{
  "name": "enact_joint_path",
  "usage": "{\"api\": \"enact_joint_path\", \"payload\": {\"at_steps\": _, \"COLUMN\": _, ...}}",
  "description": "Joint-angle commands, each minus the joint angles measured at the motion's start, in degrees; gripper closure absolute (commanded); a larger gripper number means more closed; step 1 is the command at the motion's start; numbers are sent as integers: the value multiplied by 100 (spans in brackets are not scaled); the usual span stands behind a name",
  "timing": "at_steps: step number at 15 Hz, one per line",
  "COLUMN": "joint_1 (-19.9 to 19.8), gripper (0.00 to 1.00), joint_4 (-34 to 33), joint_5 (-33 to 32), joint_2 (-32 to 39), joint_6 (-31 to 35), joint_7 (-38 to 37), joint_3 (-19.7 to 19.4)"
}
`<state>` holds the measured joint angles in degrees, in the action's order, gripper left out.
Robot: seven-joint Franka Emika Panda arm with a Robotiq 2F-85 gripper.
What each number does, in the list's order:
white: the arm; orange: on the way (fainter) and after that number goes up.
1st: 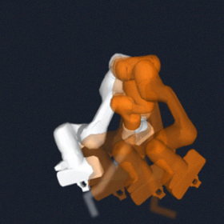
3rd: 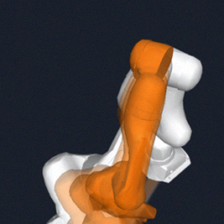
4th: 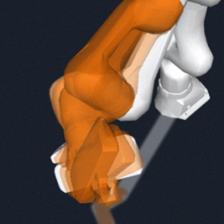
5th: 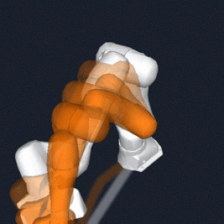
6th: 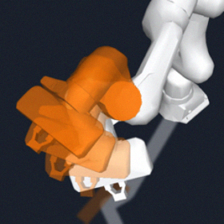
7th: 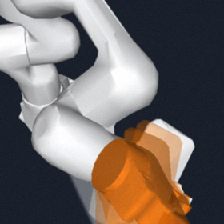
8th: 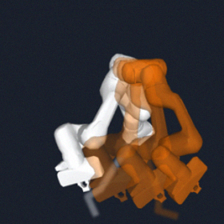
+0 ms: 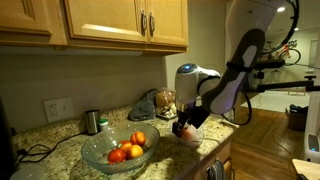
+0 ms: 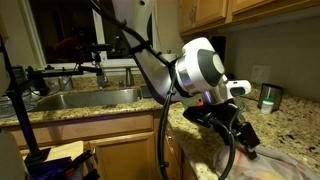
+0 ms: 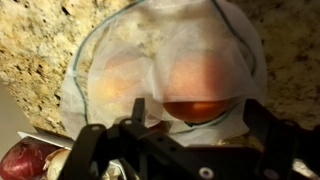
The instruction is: Take one peach from the plastic and put it in the glass bowl
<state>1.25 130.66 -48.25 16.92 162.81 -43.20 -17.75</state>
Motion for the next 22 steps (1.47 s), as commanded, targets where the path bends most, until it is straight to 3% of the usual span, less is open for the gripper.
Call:
{"api": "enact_joint_path", "payload": {"at_steps": 1, "joint_1": -69, "gripper": 0, "joint_4": 50, "joint_5": 46, "joint_2": -141, "joint_6": 88, "joint_7": 177, "joint_3": 29}}
{"api": "enact_joint_path", "payload": {"at_steps": 9, "joint_1": -73, "gripper": 0, "joint_4": -54, "joint_5": 34, "joint_2": -276, "joint_6": -140, "joint_7": 630, "joint_3": 25}}
{"api": "enact_joint_path", "payload": {"at_steps": 10, "joint_1": -122, "gripper": 5, "joint_4": -23, "joint_5": 154, "joint_2": -303, "joint_6": -107, "joint_7": 803, "joint_3": 83}}
{"api": "enact_joint_path", "payload": {"at_steps": 11, "joint_1": -193, "gripper": 28, "joint_4": 36, "joint_5": 351, "joint_2": -338, "joint_6": -79, "joint_7": 1053, "joint_3": 161}}
{"api": "enact_joint_path", "payload": {"at_steps": 13, "joint_1": -192, "gripper": 32, "joint_4": 24, "joint_5": 536, "joint_2": -365, "joint_6": -148, "joint_7": 1277, "joint_3": 149}}
{"api": "enact_joint_path", "payload": {"at_steps": 22, "joint_1": -154, "gripper": 93, "joint_4": -81, "joint_5": 1668, "joint_2": -343, "joint_6": -349, "joint_7": 2343, "joint_3": 127}}
